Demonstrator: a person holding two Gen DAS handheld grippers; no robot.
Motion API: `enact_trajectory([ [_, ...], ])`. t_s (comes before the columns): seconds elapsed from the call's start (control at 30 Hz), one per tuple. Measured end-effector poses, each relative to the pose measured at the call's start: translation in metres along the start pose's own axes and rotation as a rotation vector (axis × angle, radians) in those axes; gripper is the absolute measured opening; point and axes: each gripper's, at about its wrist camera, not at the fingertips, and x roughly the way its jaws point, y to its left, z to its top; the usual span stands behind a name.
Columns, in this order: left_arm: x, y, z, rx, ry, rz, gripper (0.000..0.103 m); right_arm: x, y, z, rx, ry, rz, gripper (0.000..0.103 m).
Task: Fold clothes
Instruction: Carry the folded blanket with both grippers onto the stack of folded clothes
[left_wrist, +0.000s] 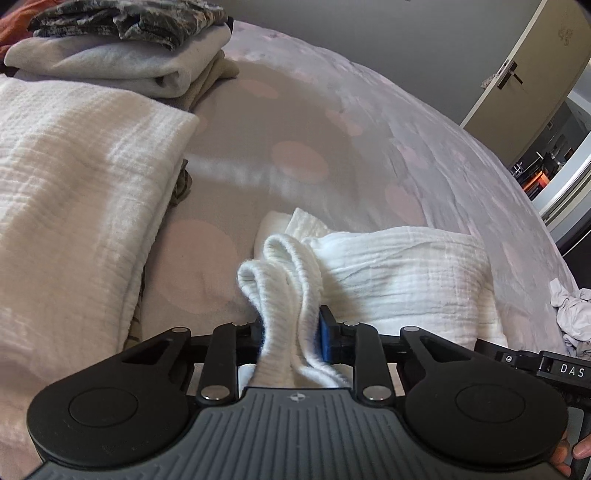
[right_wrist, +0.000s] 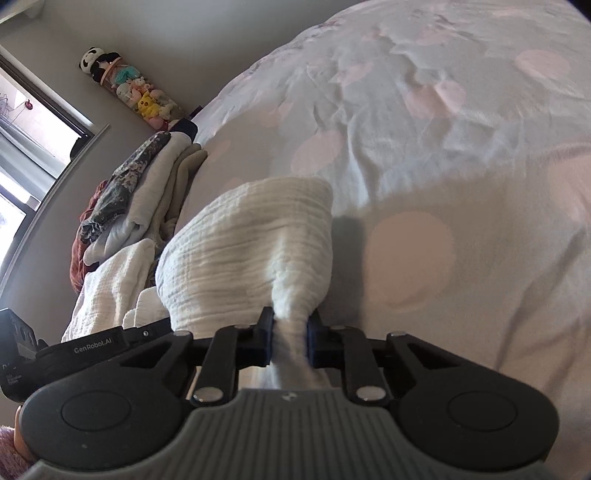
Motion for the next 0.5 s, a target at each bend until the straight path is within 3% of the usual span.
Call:
enact_trajectory([
  [0.23, -0.064, -0.014, 0.009, 0.006, -0.170, -0.010, 0.020, -0.038, 0.040, 0.013, -0.089, -0.081, 0.066, 0.019],
  [0.5, -0.139, -0.007, 0.027, -0.036, -0.334, 0.015, 0.020, -0.059, 0.108, 0.048, -0.249, -0.104, 0.163, 0.019],
])
